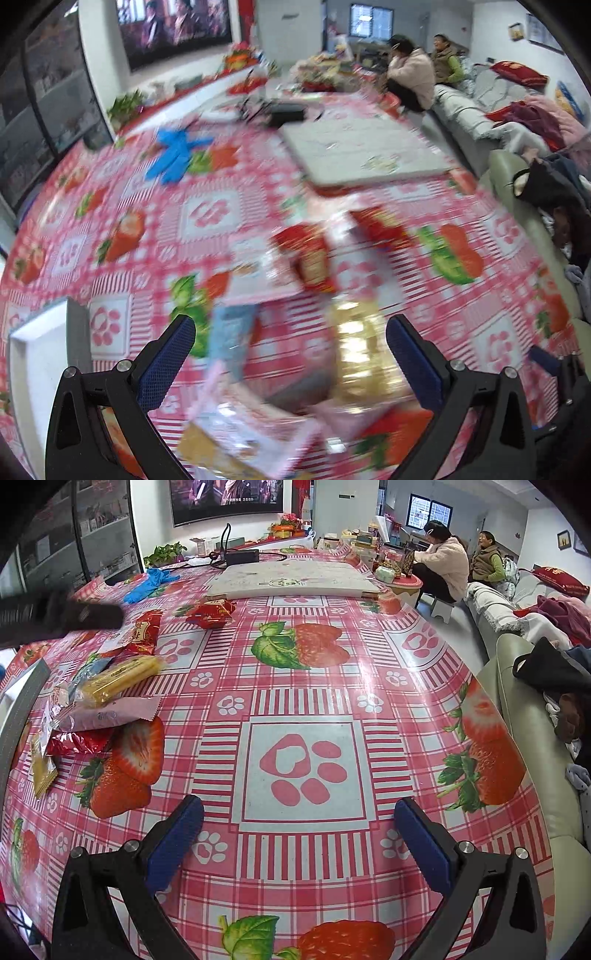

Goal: Organize snacks
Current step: 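Grasp the light-blue bar with the left gripper while the right grasps the red candy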

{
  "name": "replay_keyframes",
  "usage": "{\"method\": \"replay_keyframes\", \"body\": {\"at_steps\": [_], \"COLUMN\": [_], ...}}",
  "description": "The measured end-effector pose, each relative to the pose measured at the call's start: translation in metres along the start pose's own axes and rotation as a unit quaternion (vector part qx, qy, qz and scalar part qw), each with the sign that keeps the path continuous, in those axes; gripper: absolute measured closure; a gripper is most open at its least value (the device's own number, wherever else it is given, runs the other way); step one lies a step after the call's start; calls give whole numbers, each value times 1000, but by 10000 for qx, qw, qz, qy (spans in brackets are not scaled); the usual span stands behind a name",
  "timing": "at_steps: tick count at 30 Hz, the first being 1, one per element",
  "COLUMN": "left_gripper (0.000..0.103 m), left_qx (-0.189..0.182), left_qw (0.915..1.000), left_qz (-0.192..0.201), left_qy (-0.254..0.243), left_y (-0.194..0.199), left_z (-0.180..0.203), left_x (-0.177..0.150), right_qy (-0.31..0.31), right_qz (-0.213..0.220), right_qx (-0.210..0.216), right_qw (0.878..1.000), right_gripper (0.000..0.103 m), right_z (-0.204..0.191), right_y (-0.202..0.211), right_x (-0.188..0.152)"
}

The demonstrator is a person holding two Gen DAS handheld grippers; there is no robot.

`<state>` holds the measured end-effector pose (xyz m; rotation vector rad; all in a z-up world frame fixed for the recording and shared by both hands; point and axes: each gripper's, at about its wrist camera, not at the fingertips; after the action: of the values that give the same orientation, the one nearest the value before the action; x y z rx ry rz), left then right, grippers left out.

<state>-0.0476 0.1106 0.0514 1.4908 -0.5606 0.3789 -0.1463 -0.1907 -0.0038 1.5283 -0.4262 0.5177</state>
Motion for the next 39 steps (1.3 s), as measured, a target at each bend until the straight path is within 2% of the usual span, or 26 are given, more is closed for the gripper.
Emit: {"method": "replay_keyframes", "body": {"at_steps": [4, 8, 9, 13, 19, 25, 27, 31, 36, 38, 39], "left_gripper": [0, 0, 0, 0, 0, 0, 0, 0, 0, 2, 6], "left_qx": [-271, -204, 57, -88, -153, -106, -103, -107, -111, -140, -169], "left_qw": [9966, 9944, 9958, 9974, 9995, 9987, 9987, 9988, 9984, 9977, 9976], "left_qz": [-642, -953, -893, -719, -287, -491, -502, -482, -553, -652, -663], "left_qy": [439, 414, 184, 60, -52, -4, -9, -19, -44, -84, -109], "left_y": [-31, -55, -58, -55, -46, -47, -47, -48, -49, -49, -47], "left_z": [-36, -47, -46, -50, -52, -48, -48, -48, -47, -44, -42], "left_x": [-3, -7, -8, -15, -25, -20, -20, -19, -18, -17, -17], "right_qy": [-13, -22, -23, -11, 121, -4, -158, -462, -542, -364, -133], "right_qz": [-11, -61, -67, -242, -1044, -1344, -1318, -1139, -1322, -1237, -1156], "right_qx": [-11, -16, -17, -28, 107, 526, 631, 607, 719, 420, 179], "right_qw": [10000, 10000, 10000, 9997, 9944, 9895, 9891, 9906, 9871, 9908, 9930], "right_gripper": [0, 0, 0, 0, 0, 0, 0, 0, 0, 14, 38], "right_z": [-2, -1, -1, -1, -11, -30, -34, -37, -53, -62, -66], "right_y": [1, 1, 1, -3, -24, -62, -75, -93, -122, -125, -122], "right_x": [0, 3, 3, 8, 43, 98, 120, 159, 181, 183, 184]}}
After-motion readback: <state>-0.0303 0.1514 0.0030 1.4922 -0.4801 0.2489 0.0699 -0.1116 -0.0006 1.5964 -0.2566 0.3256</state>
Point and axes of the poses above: each gripper's, at about its wrist camera, not at the fingertips, and y roughly against the way its jaws point, z to its right, x to its top, and after that the axes turned 2 degrees about z, right-handed
